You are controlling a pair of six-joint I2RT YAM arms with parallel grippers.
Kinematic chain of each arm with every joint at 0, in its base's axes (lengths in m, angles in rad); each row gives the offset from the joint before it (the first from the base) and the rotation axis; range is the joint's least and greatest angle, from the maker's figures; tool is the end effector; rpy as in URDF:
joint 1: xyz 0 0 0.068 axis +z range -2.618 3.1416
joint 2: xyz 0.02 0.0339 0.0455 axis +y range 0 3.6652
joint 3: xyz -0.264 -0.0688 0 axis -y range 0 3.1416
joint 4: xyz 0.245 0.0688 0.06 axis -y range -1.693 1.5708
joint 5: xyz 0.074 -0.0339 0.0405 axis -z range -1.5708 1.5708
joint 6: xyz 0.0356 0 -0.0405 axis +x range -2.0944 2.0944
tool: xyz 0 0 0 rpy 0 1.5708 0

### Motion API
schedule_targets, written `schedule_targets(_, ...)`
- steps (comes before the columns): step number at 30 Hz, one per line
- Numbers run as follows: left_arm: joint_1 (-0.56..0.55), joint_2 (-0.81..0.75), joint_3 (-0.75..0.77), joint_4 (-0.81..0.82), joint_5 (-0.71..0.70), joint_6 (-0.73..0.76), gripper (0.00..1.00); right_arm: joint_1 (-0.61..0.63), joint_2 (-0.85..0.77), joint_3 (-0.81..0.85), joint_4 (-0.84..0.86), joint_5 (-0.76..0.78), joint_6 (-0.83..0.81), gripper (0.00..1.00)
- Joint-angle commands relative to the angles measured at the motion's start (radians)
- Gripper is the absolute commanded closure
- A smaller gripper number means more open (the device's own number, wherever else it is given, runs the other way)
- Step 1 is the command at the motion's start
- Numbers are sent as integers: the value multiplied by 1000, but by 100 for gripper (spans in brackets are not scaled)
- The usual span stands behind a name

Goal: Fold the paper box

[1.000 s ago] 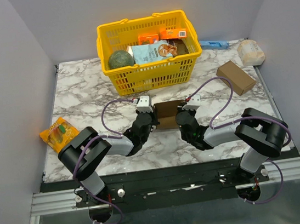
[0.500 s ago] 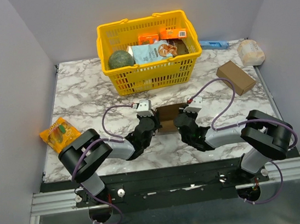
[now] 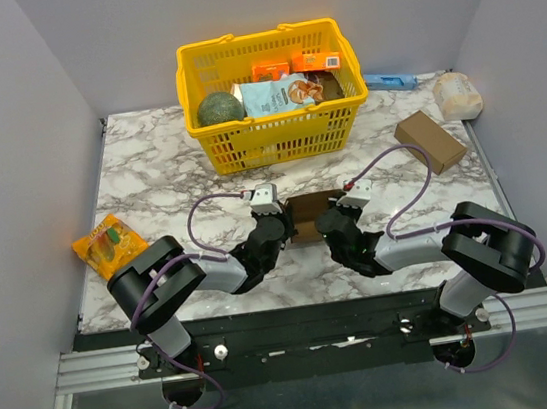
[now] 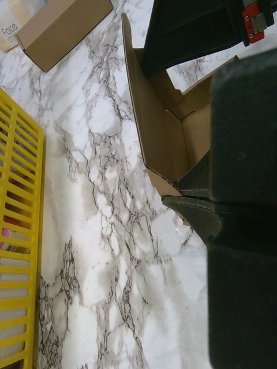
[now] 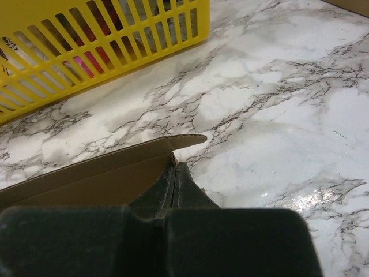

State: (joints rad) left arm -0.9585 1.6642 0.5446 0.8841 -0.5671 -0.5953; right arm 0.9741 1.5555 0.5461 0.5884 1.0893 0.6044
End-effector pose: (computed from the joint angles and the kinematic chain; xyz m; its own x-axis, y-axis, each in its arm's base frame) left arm 0.1919 -0.2399 0.1578 -0.3297 -0.3535 -0.8754 0.2477 0.8624 -0.4415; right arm 0.1833 0.2137 0.1650 -0.1484 0.2500 -0.9568 0.1893 0.9568 0.2206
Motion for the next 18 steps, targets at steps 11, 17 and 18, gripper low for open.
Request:
schedule_targets(11, -69, 26, 72, -94, 196, -40, 100, 57, -2, 26, -10, -117, 100, 100)
schedule_targets(17, -69, 17, 75, -100, 194, -35, 100, 60, -2, 26, -13, -111, 104, 99)
schedule_targets(18, -69, 16, 77, -100, 193, -34, 100, 60, 0, 26, -13, -111, 106, 100)
